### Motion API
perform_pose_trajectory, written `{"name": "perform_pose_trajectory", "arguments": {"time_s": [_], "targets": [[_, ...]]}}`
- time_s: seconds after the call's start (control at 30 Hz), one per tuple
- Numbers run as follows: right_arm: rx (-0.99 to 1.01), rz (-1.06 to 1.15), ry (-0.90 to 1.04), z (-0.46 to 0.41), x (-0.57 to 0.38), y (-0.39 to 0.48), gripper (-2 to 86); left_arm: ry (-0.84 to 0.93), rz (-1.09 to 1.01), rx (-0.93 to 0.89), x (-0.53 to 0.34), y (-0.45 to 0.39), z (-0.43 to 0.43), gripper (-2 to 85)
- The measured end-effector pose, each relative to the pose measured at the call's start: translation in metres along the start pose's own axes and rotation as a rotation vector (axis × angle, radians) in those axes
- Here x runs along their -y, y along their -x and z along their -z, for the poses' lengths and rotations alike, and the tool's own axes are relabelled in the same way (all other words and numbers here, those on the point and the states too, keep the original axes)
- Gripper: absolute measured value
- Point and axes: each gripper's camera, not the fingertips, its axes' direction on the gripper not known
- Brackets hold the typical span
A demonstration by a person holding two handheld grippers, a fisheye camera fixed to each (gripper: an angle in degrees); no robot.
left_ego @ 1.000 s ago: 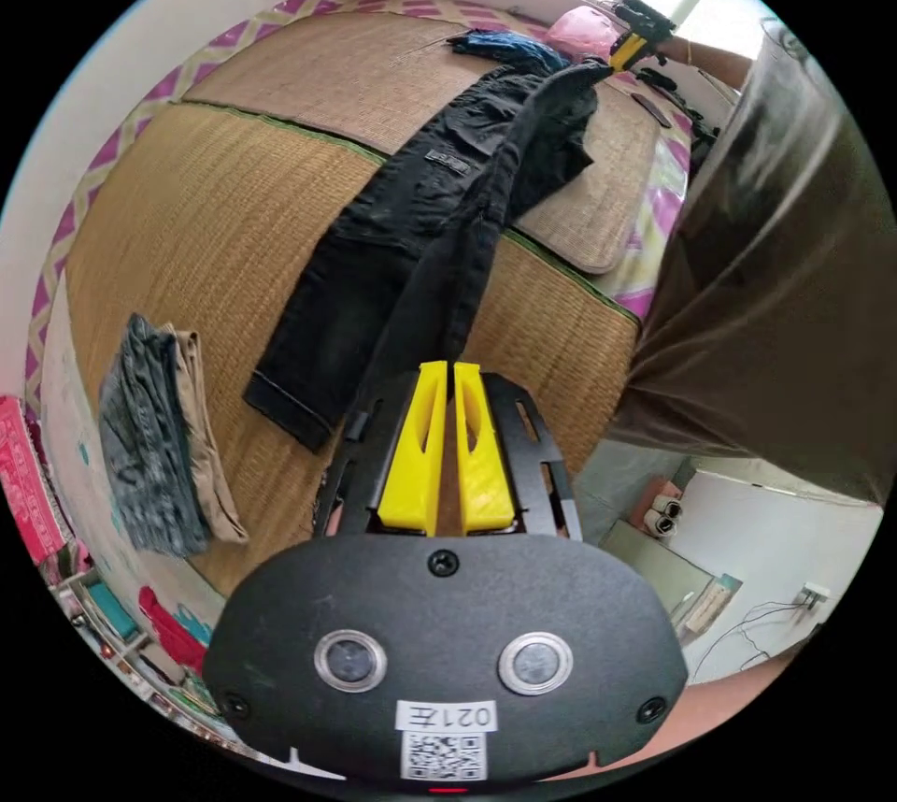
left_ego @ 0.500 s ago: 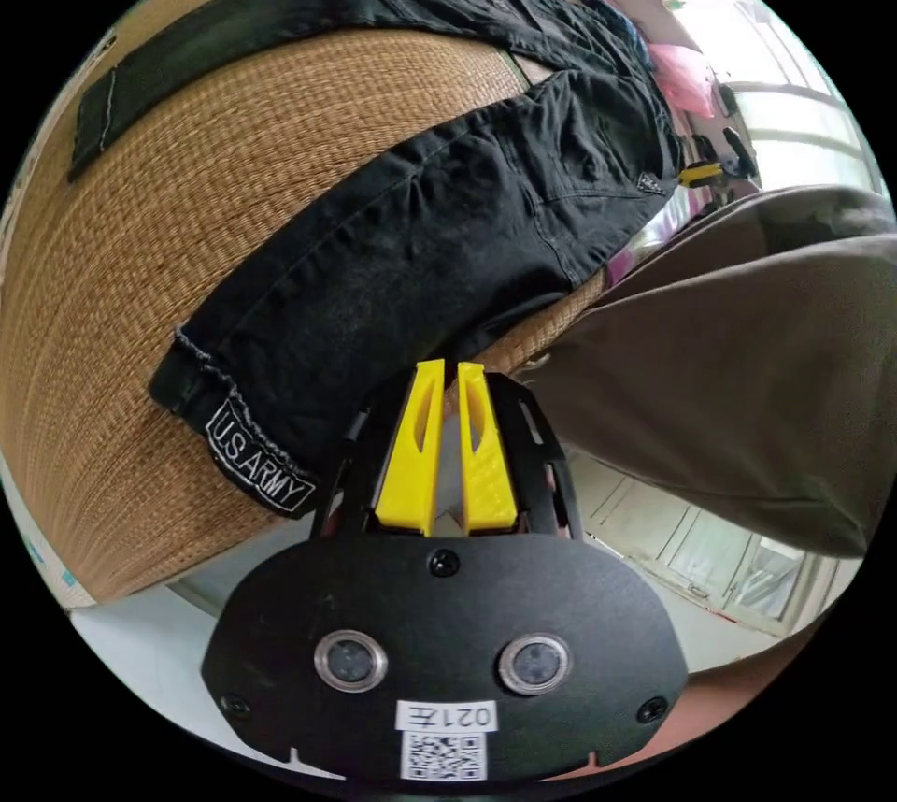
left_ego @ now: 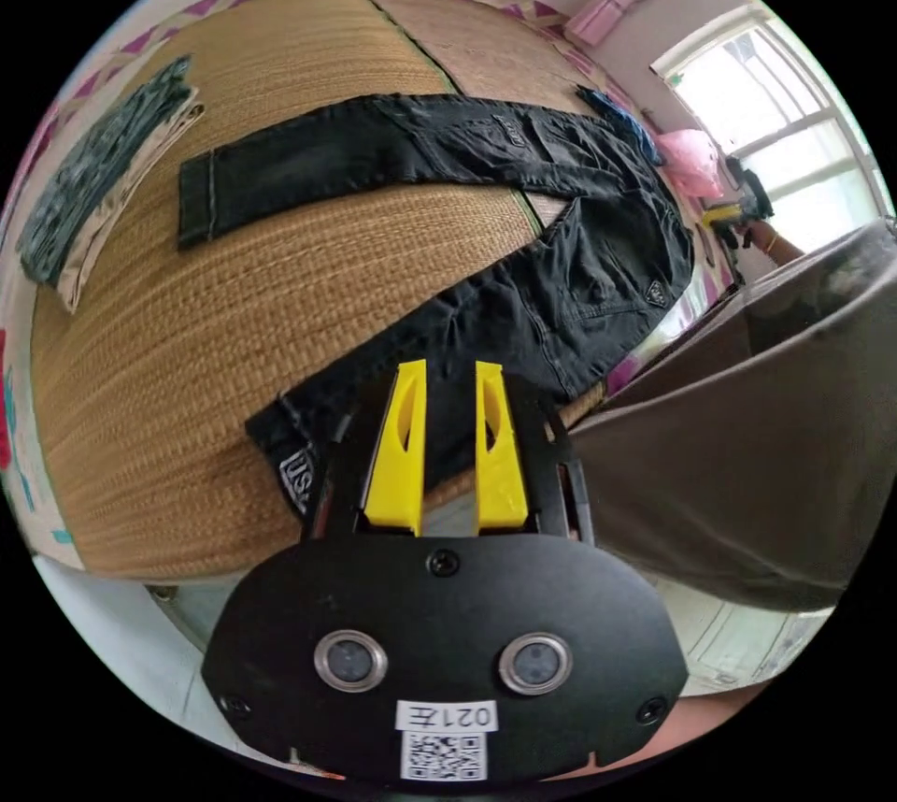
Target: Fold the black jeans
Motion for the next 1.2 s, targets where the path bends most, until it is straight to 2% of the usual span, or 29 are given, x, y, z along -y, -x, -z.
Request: {"name": "perform_pose_trajectory", "arguments": {"time_s": [0.1,0.13,0.2,0.23,0.33,0.4,0.47,0.53,0.57,0.63,0.67,0.73,0.77,0.83,0.9,1.03,1.2], "targets": [[-0.158,-0.17,0.0,-0.035,-0.009,-0.022,-0.7,0.039,0.032,-0.041,0.01,0.0,-0.048,7.0],[-0.251,-0.248,0.114,-0.06,-0.014,-0.03,-0.8,0.062,0.051,-0.05,0.009,0.001,-0.058,6.7],[-0.323,-0.276,0.296,-0.096,-0.033,-0.036,-0.8,-0.005,0.14,-0.009,-0.008,0.01,-0.067,0.7],[-0.345,-0.277,0.212,-0.095,-0.048,-0.034,-0.8,-0.021,0.167,-0.038,-0.012,0.015,-0.068,0.3],[-0.296,-0.399,0.19,-0.097,-0.073,-0.043,-0.8,0.045,0.215,-0.11,-0.033,0.03,-0.074,-0.6],[-0.277,-0.457,0.182,-0.091,-0.08,-0.047,-0.8,0.003,0.218,-0.104,-0.047,0.034,-0.065,-0.8],[-0.321,-0.451,0.028,-0.075,-0.086,-0.043,-0.8,-0.073,0.228,-0.137,-0.053,0.037,-0.057,-0.9],[-0.277,-0.449,-0.125,-0.071,-0.089,-0.048,-0.8,-0.111,0.221,-0.143,-0.051,0.038,-0.057,-0.9],[-0.258,-0.451,-0.129,-0.075,-0.089,-0.051,-0.8,-0.112,0.211,-0.138,-0.046,0.039,-0.062,-0.8],[-0.226,-0.46,-0.016,-0.112,-0.091,-0.068,-0.7,-0.072,0.213,-0.124,-0.036,0.043,-0.075,-0.7],[-0.225,-0.463,-0.054,-0.113,-0.096,-0.07,-0.7,-0.068,0.235,-0.107,-0.032,0.05,-0.08,-0.6],[-0.068,-0.657,-0.047,-0.112,-0.114,-0.098,-0.7,-0.162,0.293,-0.114,-0.029,0.064,-0.074,-0.4],[-0.069,-0.725,-0.035,-0.11,-0.118,-0.103,-0.7,-0.239,0.302,-0.135,-0.026,0.073,-0.067,0.0],[-0.165,-0.647,-0.222,-0.081,-0.118,-0.092,-0.7,-0.287,0.255,-0.122,-0.013,0.081,-0.058,2.0],[-0.173,-0.487,-0.282,-0.068,-0.102,-0.083,-0.6,-0.246,0.127,-0.042,0.018,0.083,-0.056,6.0],[-0.152,-0.147,-0.26,-0.067,-0.039,-0.075,-0.3,-0.162,-0.062,0.046,0.071,0.084,-0.067,8.4],[-0.041,0.025,-0.152,-0.075,0.005,-0.081,-0.9,-0.026,-0.213,0.029,0.104,0.087,-0.091,6.4]]}}
